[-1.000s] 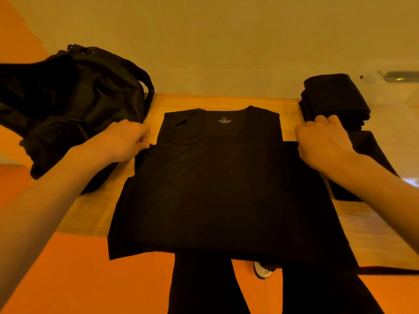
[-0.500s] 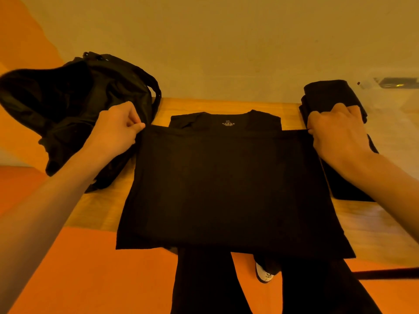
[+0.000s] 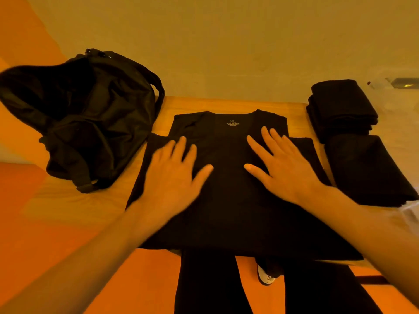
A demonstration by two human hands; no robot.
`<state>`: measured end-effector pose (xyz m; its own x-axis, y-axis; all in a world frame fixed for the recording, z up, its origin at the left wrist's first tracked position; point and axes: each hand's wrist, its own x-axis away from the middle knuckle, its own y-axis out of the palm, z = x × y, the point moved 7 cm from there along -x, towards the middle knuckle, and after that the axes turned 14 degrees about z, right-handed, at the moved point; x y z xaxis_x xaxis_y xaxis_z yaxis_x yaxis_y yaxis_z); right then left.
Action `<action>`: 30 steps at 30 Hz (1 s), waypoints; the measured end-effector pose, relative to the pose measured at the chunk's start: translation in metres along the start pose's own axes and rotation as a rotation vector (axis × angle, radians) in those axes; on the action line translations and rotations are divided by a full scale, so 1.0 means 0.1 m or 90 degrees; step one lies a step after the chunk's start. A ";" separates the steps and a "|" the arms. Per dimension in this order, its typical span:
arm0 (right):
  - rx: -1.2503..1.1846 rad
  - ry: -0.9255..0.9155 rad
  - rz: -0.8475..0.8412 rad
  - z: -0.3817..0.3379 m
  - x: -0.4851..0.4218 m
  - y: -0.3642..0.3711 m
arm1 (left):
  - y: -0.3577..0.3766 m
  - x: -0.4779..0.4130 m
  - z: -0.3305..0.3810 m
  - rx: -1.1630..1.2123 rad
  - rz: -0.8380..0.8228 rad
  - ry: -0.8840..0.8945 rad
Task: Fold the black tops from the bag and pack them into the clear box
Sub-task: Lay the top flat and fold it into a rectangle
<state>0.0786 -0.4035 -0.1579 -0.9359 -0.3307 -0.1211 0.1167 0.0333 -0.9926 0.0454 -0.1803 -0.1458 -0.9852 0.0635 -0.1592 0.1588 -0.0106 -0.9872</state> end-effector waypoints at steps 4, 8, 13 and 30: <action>-0.015 0.077 -0.046 -0.03 -0.05 0.13 | 0.35 0.04 -0.03 0.054 -0.036 -0.025; -0.121 0.085 0.093 -0.19 -0.53 -0.20 | 0.17 -0.14 -0.17 0.121 0.077 -0.057; -0.219 0.195 0.162 -0.01 -1.25 -0.24 | 0.05 -0.88 -0.57 0.132 0.159 -0.169; -0.195 0.126 0.137 -0.18 -1.21 0.31 | 0.36 -1.58 -0.79 0.618 0.044 -0.493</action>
<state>0.1898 -0.3456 -0.1744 -0.9503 -0.0991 -0.2951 0.2401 0.3702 -0.8974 0.2118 -0.1123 -0.1562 -0.8077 -0.5684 0.1568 0.4239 -0.7447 -0.5155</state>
